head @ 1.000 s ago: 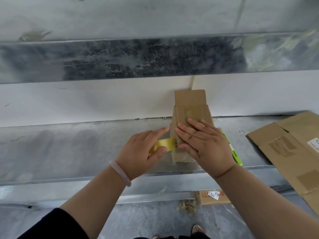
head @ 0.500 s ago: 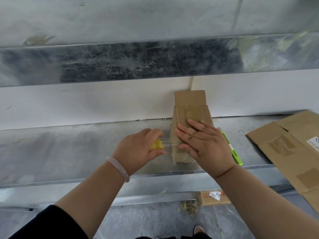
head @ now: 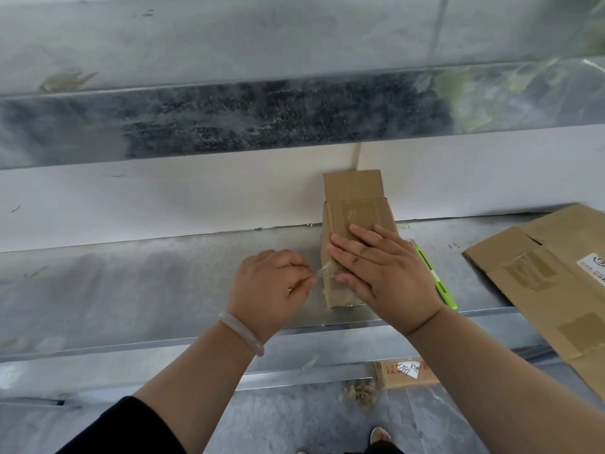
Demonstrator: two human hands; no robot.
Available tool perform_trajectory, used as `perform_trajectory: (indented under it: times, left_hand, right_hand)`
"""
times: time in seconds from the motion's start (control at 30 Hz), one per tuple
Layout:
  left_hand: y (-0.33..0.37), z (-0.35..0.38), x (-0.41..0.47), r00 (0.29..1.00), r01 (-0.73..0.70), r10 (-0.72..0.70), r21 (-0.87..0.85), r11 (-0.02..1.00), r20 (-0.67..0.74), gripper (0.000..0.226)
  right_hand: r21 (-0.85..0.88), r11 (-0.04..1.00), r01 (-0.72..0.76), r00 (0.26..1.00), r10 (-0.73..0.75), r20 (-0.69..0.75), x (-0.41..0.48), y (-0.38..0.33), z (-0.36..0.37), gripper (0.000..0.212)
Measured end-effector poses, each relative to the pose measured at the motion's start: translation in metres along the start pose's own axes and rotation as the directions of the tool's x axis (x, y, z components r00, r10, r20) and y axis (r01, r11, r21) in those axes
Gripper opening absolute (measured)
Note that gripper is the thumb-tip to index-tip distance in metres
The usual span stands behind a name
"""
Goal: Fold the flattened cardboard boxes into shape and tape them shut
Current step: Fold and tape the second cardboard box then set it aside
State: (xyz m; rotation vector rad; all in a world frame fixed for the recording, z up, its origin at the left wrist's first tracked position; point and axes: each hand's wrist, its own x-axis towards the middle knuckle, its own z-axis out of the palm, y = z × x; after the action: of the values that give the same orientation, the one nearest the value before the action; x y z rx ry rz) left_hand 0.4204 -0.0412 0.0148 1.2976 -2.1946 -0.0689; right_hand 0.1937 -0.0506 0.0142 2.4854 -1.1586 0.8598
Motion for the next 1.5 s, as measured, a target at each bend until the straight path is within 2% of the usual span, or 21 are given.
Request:
perform_trajectory:
  times: [0.1,0.17,0.2,0.23,0.3,0.37,0.43,0.53,0.63,0.7,0.77,0.83,0.93,1.0,1.07,1.17,1.27,1.37,1.43,1.47,1.5]
  left_hand:
    - [0.005,0.0,0.007,1.0,0.013,-0.013,0.014,1.0,0.023,0.025]
    - [0.006,-0.001,0.007,0.998,0.035,-0.036,0.023,0.999,0.044,0.026]
    - [0.006,-0.001,0.006,0.997,0.053,-0.054,0.016,0.998,0.048,0.028]
    - [0.006,-0.002,0.005,0.996,0.074,-0.074,0.005,0.997,0.05,0.029]
    - [0.008,-0.003,0.003,0.993,0.112,-0.111,-0.025,0.993,0.048,0.032]
    - [0.01,-0.003,0.001,0.991,0.131,-0.129,-0.039,0.991,0.046,0.033]
    - [0.011,-0.002,-0.001,0.989,0.142,-0.14,-0.047,0.989,0.043,0.034]
    - [0.01,-0.002,-0.004,0.983,0.181,-0.178,-0.079,0.98,0.054,0.036]
    - [0.011,-0.005,-0.004,0.974,0.212,-0.201,-0.111,0.971,0.102,0.04]
    - [0.01,-0.005,-0.004,0.97,0.22,-0.204,-0.112,0.969,0.135,0.04]
    - [0.009,-0.006,-0.004,0.965,0.229,-0.211,-0.108,0.967,0.156,0.033]
    - [0.008,-0.007,-0.004,0.965,0.229,-0.212,-0.108,0.967,0.152,0.025]
    - [0.01,-0.008,-0.005,0.968,0.229,-0.214,-0.118,0.966,0.129,0.018]
    - [0.011,-0.008,-0.005,0.968,0.237,-0.222,-0.136,0.962,0.119,0.016]
    - [0.011,-0.008,-0.005,0.969,0.238,-0.222,-0.156,0.959,0.108,0.022]
    - [0.012,-0.007,-0.006,0.969,0.239,-0.224,-0.178,0.955,0.103,0.029]
    - [0.013,-0.008,-0.006,0.967,0.247,-0.232,-0.169,0.954,0.107,0.031]
    - [0.014,-0.008,-0.006,0.964,0.257,-0.242,-0.164,0.952,0.107,0.03]
    - [0.015,-0.007,-0.005,0.961,0.268,-0.253,-0.158,0.95,0.112,0.023]
    - [0.015,-0.007,-0.005,0.959,0.273,-0.257,-0.153,0.95,0.116,0.021]
    - [0.015,-0.006,-0.004,0.958,0.278,-0.261,-0.152,0.949,0.118,0.019]
  right_hand:
    - [-0.073,0.997,0.016,1.0,-0.015,0.016,-0.004,0.003,-0.011,0.047]
    - [-0.058,0.985,-0.163,0.984,0.159,-0.075,-0.016,0.009,-0.021,0.052]
    - [-0.015,0.943,-0.334,0.936,0.329,-0.126,-0.025,0.015,-0.025,0.052]
    - [0.04,0.847,-0.529,0.839,0.53,-0.127,-0.035,0.022,-0.026,0.05]
    - [0.02,0.558,-0.829,0.557,0.825,0.094,-0.055,0.039,-0.021,0.049]
    - [-0.212,0.444,-0.871,0.349,0.861,0.369,-0.074,0.051,-0.01,0.048]
    - [-0.346,0.483,-0.804,0.298,0.832,0.467,-0.086,0.053,-0.002,0.034]
    - [-0.349,0.458,-0.818,0.273,0.842,0.466,-0.09,0.05,0.001,0.02]
    - [-0.236,0.363,-0.901,0.23,0.863,0.45,-0.092,0.04,-0.005,0.036]
    - [-0.03,0.213,-0.977,0.187,0.91,0.37,-0.09,0.027,-0.019,0.046]
    - [0.201,0.149,-0.968,0.196,0.95,0.244,-0.084,0.008,-0.041,0.046]
    - [0.358,0.196,-0.913,0.273,0.945,0.18,-0.078,-0.02,-0.065,0.041]
    - [0.326,0.423,-0.846,0.501,0.839,0.211,-0.059,-0.069,-0.089,0.027]
    - [0.213,0.556,-0.804,0.593,0.722,0.357,-0.05,-0.089,-0.088,0.032]
    - [0.116,0.647,-0.754,0.61,0.622,0.491,-0.043,-0.101,-0.079,0.033]
    - [0.097,0.727,-0.679,0.656,0.543,0.524,-0.035,-0.108,-0.073,0.051]
    - [0.025,0.754,-0.656,0.631,0.53,0.566,-0.028,-0.108,-0.067,0.068]
    - [-0.047,0.819,-0.571,0.718,0.527,0.455,-0.031,-0.106,-0.058,0.079]
    - [-0.084,0.83,-0.551,0.691,0.51,0.512,-0.025,-0.107,-0.057,0.09]
    - [-0.072,0.85,-0.522,0.717,0.483,0.503,-0.024,-0.107,-0.056,0.092]
    - [-0.081,0.843,-0.531,0.67,0.477,0.569,-0.027,-0.107,-0.056,0.091]
